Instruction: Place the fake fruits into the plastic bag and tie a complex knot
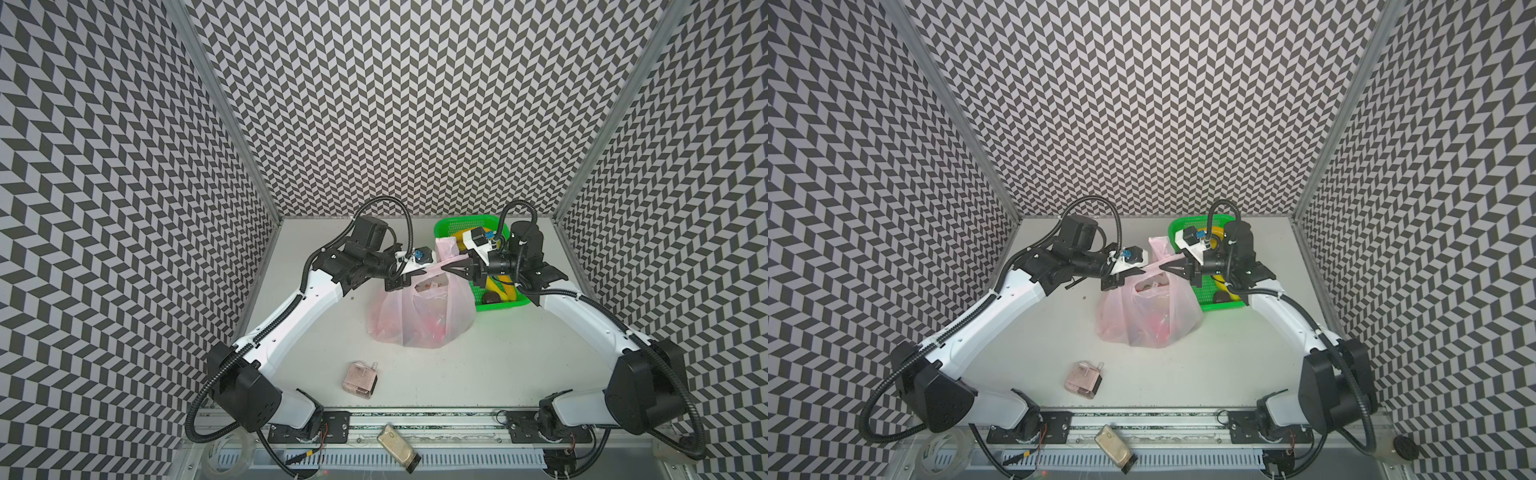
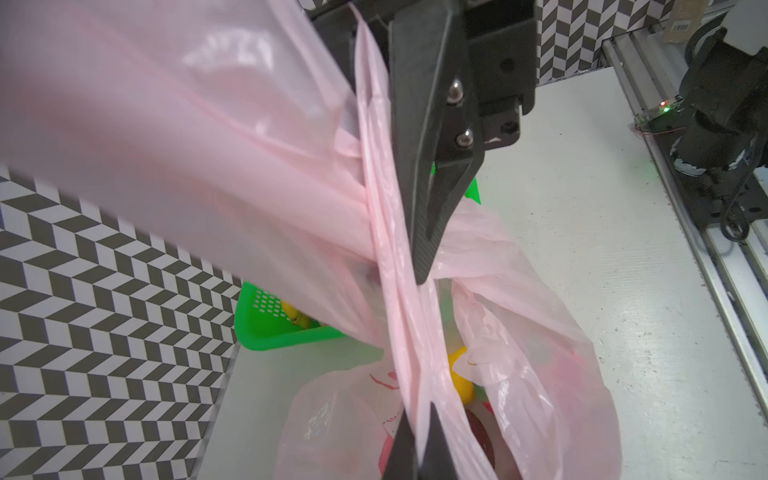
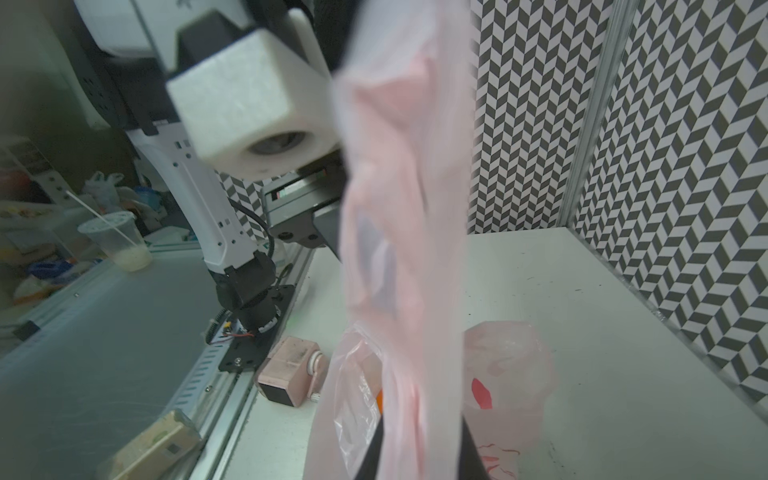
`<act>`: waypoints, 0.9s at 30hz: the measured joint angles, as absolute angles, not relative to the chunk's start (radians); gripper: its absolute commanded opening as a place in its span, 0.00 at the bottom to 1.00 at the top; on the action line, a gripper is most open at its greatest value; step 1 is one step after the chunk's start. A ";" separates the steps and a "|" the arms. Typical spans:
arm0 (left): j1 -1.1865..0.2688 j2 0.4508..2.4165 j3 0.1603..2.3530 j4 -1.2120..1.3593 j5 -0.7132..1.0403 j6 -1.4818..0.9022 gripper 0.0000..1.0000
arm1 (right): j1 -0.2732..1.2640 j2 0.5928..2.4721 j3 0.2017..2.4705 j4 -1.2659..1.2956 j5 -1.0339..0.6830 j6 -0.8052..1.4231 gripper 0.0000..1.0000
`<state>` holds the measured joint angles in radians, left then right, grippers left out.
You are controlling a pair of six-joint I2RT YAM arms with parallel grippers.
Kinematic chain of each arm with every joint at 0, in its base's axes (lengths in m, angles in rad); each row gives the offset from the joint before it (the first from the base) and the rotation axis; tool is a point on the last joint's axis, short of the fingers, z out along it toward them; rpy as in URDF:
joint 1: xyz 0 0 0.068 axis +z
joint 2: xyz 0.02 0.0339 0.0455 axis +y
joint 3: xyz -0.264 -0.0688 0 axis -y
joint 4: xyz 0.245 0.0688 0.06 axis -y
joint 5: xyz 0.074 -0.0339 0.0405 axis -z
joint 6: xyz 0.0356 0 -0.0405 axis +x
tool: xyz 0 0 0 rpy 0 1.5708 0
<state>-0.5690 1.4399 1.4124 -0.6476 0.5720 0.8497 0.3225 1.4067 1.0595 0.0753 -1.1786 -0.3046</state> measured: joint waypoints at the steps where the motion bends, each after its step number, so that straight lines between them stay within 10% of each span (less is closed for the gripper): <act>1: -0.569 1.440 1.412 -0.644 0.567 0.845 0.00 | 0.323 1.407 1.060 0.073 -1.172 -0.305 0.00; 19: -0.547 1.385 1.376 -0.541 0.544 0.760 0.00 | 0.338 1.407 1.060 0.107 -1.137 -0.303 0.00; 27: -0.499 1.308 1.278 -0.427 0.607 0.674 0.53 | 0.337 1.403 1.044 0.137 -1.114 -0.291 0.00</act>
